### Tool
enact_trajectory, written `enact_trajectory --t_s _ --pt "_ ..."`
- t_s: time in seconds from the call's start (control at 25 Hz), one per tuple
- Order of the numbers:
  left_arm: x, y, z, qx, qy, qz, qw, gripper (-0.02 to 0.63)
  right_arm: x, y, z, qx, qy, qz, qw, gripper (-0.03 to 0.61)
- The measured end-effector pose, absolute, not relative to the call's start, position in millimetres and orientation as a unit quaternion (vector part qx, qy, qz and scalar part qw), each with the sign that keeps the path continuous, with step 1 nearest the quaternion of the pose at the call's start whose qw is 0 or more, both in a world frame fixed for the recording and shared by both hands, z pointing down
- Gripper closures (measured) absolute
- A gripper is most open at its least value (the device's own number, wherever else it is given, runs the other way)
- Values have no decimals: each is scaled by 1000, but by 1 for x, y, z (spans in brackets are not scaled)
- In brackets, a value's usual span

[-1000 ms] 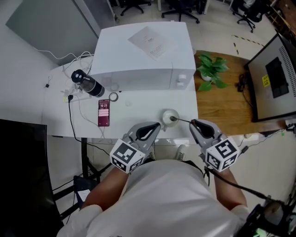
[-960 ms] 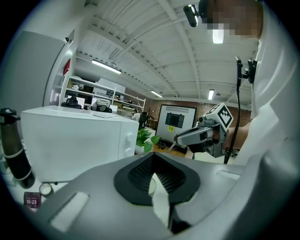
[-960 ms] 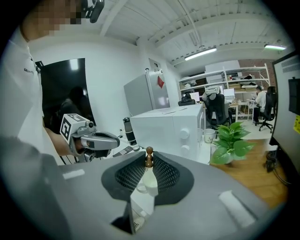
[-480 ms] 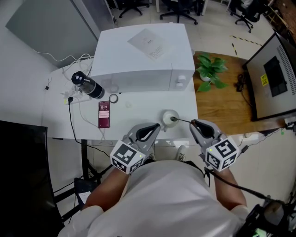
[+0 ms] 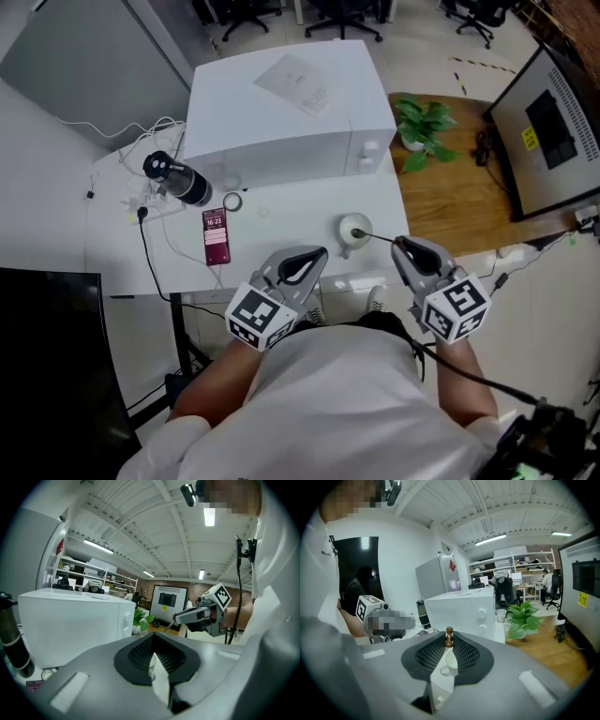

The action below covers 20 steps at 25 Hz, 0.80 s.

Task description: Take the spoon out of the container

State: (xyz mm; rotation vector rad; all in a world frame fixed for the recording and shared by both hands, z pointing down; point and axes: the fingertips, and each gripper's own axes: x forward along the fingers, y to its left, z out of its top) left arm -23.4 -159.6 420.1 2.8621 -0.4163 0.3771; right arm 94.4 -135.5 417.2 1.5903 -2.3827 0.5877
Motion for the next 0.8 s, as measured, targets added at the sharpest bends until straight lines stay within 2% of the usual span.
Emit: enact_trajectory --t_s 0.4,0.8 --pt "-47 -137 424 979 -112 133 105 609 65 -112 414 559 -800 187 111 522" --pt "-45 -96 418 974 -162 119 105 609 70 -71 405 527 -824 168 124 522"
